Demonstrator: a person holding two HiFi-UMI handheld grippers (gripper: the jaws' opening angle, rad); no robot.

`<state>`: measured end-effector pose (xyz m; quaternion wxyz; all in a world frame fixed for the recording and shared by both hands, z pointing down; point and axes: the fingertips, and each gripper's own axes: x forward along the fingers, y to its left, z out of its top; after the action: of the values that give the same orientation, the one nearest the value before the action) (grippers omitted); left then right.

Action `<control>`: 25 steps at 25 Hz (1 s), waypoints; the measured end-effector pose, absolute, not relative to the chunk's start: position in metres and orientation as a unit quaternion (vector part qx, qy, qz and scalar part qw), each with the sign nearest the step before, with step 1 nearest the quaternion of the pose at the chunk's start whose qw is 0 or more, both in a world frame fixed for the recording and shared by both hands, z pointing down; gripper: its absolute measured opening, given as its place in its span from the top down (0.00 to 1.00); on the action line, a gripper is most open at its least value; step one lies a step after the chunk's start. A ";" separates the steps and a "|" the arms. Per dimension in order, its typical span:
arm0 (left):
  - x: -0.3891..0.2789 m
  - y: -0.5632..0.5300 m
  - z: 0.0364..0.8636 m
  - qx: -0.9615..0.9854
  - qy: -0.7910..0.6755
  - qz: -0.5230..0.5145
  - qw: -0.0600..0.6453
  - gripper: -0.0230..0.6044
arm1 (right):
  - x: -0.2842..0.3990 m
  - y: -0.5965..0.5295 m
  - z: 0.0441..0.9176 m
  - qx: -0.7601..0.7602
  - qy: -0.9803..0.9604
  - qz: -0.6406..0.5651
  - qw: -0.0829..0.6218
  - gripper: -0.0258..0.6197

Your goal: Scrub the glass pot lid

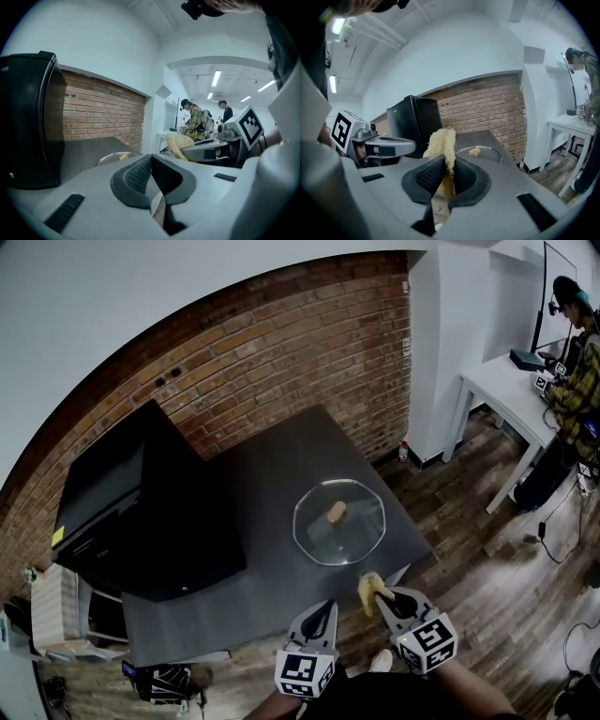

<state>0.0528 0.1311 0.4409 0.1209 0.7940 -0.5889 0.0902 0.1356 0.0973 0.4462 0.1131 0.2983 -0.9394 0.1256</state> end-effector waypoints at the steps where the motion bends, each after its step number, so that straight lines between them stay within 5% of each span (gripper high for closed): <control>1: 0.052 0.132 0.440 0.794 -0.589 0.090 0.120 0.91 | 0.135 0.098 0.446 0.298 -0.939 0.127 0.112 0.89; 25: 0.045 0.129 0.436 0.792 -0.592 0.088 0.120 0.91 | 0.124 0.092 0.445 0.293 -0.940 0.128 0.116 0.89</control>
<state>0.0450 0.1286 0.4356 0.1200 0.7918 -0.5924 0.0881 0.1239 0.0922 0.4450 0.1162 0.2932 -0.9403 0.1282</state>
